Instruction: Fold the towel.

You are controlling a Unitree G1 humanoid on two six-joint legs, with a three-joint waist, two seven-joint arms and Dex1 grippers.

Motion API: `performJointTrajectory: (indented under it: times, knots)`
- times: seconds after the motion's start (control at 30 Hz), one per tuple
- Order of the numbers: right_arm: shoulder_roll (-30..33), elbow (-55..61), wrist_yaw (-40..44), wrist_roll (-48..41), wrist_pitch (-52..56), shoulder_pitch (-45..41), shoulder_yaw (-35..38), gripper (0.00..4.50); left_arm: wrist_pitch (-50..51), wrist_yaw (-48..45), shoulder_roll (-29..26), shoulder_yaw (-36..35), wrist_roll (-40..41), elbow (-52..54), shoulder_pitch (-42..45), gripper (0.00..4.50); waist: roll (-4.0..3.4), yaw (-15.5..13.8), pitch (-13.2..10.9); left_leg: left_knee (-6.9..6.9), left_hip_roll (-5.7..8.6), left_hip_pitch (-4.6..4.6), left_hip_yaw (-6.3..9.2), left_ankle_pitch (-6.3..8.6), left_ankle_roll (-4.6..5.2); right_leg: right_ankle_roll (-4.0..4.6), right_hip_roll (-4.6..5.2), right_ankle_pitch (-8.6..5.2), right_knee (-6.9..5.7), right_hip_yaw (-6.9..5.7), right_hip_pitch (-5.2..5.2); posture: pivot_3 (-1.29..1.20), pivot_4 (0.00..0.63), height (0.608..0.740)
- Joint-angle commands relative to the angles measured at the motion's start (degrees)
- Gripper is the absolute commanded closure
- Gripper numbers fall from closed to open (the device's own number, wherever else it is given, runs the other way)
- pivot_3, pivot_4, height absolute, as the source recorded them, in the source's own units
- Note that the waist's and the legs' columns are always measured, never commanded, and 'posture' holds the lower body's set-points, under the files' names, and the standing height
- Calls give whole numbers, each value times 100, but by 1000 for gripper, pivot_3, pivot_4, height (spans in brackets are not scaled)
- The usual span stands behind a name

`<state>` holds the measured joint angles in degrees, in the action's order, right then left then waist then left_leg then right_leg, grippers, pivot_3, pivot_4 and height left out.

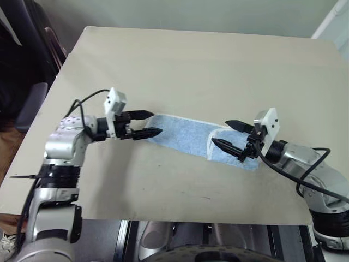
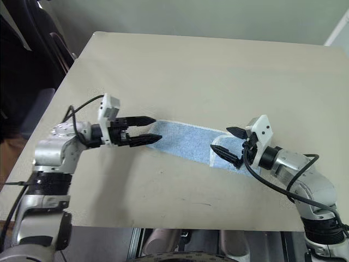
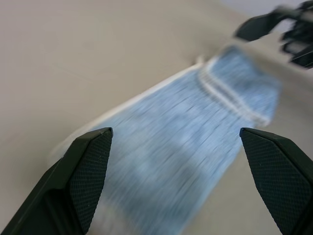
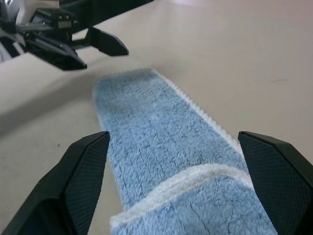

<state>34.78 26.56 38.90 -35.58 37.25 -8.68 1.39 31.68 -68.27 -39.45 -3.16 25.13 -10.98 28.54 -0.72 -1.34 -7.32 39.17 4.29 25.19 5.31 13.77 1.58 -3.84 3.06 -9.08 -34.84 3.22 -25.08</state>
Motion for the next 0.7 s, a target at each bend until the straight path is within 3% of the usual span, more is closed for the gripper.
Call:
performJointTrajectory:
  times: [0.03,0.27,0.5,0.7]
  knots:
    - [-99,-79,-69,146,-145,-225,-5,17,919,747,-121,-365,121,140,-46,0,0,-3,0,-6,0,-1,0,-4,-2,3,0,-2,-1,-1,-2,0,150,733]
    - [-382,-322,-196,279,-219,-389,-10,17,3946,1327,-379,-1629,1663,497,-259,0,8,39,-4,-37,-7,-2,2,-22,-28,25,-3,0,-9,-9,-21,0,150,733]
    - [-642,-608,-495,756,-351,-490,-209,17,5463,1909,-270,-2345,2254,328,-315,0,12,24,-6,-56,-10,-20,7,-31,-40,39,-3,-3,-13,-16,-16,0,150,733]
    - [-919,-597,-691,643,-308,-511,67,17,5590,2601,350,-2429,2130,92,-126,0,13,9,-5,-57,-9,-33,7,-45,-44,49,-4,6,-19,-15,-4,0,150,733]
